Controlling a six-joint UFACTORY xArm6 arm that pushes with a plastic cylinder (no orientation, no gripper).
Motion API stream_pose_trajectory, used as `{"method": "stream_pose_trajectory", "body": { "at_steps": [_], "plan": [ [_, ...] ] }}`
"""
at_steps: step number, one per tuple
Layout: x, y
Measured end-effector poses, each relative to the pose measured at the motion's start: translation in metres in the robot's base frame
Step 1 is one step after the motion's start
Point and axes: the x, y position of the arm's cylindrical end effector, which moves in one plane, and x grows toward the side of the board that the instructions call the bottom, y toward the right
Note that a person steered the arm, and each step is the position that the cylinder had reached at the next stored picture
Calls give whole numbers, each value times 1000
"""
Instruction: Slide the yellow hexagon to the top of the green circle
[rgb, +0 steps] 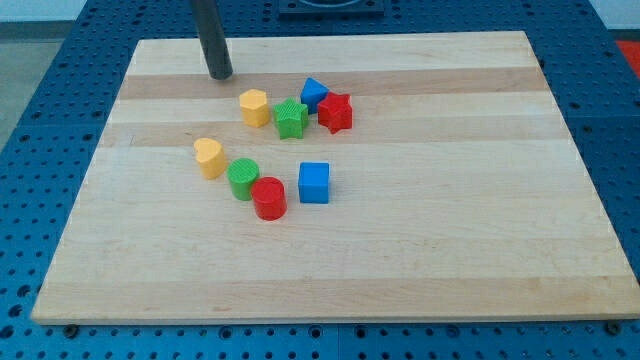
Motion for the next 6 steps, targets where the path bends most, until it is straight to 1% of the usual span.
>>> {"method": "stream_pose_trajectory", "body": {
  "at_steps": [2, 3, 5, 6],
  "plan": [
    [30, 26],
    [37, 47],
    [71, 49],
    [91, 37]
  ]
}}
